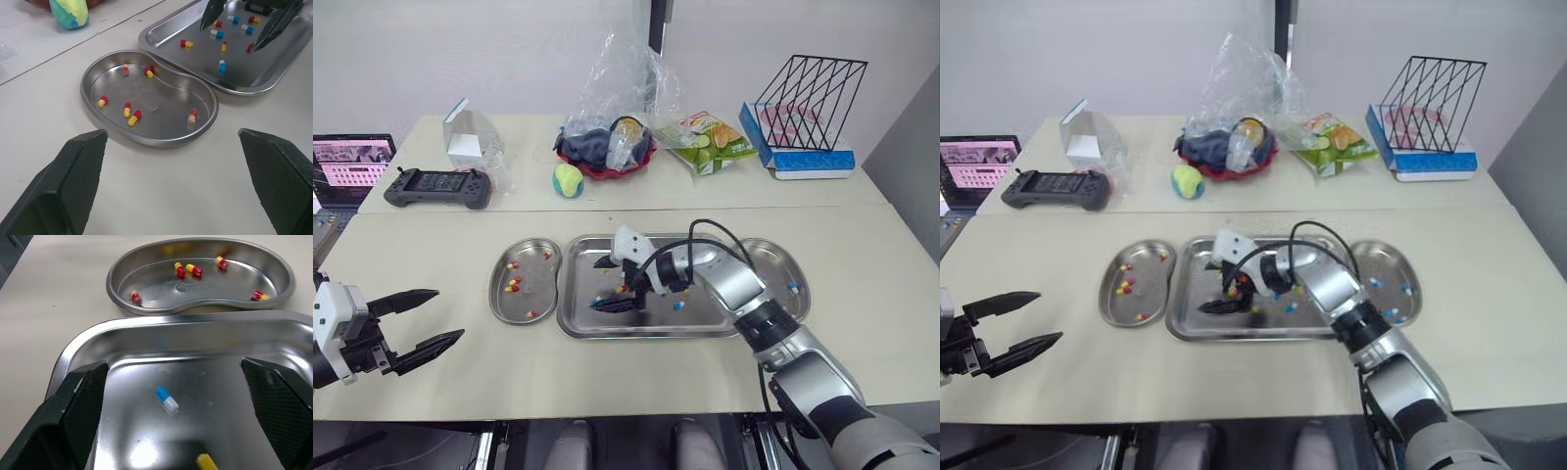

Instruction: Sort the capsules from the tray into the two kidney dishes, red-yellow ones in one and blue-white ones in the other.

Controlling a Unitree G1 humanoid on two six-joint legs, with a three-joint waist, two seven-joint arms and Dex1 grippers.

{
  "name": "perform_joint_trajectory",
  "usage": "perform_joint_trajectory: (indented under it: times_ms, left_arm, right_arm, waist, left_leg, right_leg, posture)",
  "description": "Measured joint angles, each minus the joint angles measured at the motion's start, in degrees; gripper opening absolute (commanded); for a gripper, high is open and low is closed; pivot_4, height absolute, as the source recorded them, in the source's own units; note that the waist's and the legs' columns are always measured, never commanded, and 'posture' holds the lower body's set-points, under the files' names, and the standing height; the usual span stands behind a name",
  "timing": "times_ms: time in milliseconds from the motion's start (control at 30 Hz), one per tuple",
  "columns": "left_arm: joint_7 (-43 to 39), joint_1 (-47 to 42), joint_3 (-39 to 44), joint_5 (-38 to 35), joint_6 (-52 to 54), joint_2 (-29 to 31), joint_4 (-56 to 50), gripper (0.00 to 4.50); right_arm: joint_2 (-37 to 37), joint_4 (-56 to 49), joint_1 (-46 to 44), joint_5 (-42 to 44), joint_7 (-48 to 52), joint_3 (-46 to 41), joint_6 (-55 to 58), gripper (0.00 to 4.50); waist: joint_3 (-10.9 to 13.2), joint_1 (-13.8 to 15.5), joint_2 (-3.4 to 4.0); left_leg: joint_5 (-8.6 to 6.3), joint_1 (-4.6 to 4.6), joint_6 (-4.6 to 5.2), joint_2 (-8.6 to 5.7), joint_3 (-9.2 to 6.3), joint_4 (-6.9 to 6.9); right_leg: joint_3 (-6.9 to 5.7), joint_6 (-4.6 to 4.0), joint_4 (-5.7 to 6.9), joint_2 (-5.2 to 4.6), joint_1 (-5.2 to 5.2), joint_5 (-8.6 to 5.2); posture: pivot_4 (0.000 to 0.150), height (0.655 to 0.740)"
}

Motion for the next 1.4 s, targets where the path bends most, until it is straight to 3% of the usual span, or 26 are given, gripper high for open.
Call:
perform_joint_trajectory:
  times_ms: [200,767,1033,1400]
  left_arm:
    - [0.19,0.06,0.00,0.00,-0.02,0.00,-0.09,4.50]
    - [1.99,-1.42,-0.03,0.00,0.11,0.01,-0.01,4.50]
    - [2.70,-1.58,-0.03,0.04,0.11,0.01,-0.01,4.50]
    - [2.70,-1.61,-0.04,-0.19,0.27,0.02,0.00,4.50]
  right_arm:
    - [1.38,1.48,0.66,-2.31,0.18,0.81,-1.31,2.67]
    - [2.67,4.99,1.34,-7.16,-0.38,0.95,-2.62,2.67]
    - [3.93,5.59,1.43,-7.32,-0.08,0.95,-2.59,0.11]
    - [3.81,4.17,1.59,-7.00,0.86,0.37,-2.12,0.04]
  waist:
    - [0.00,0.00,0.00]
    - [0.00,-0.36,0.00]
    - [0.00,-0.76,0.00]
    - [0.00,-0.82,0.00]
  left_leg:
    - [-0.02,-0.02,-0.03,0.01,0.03,0.00]
    - [-0.03,-0.01,-0.05,0.03,0.07,-0.02]
    - [-0.03,-0.01,-0.05,0.04,0.05,-0.05]
    - [-0.04,-0.02,-0.06,0.05,0.04,-0.06]
  right_leg:
    - [0.00,-0.01,0.00,0.00,-0.11,0.00]
    - [0.00,-0.01,0.01,0.00,-0.18,0.00]
    - [-0.02,-0.01,0.01,0.00,-0.20,0.00]
    - [-0.03,-0.01,0.01,0.01,-0.23,0.00]
  posture:
    - [0.150,0.7346]
    - [0.150,0.7346]
    - [0.150,0.7346]
    - [0.150,0.7346]
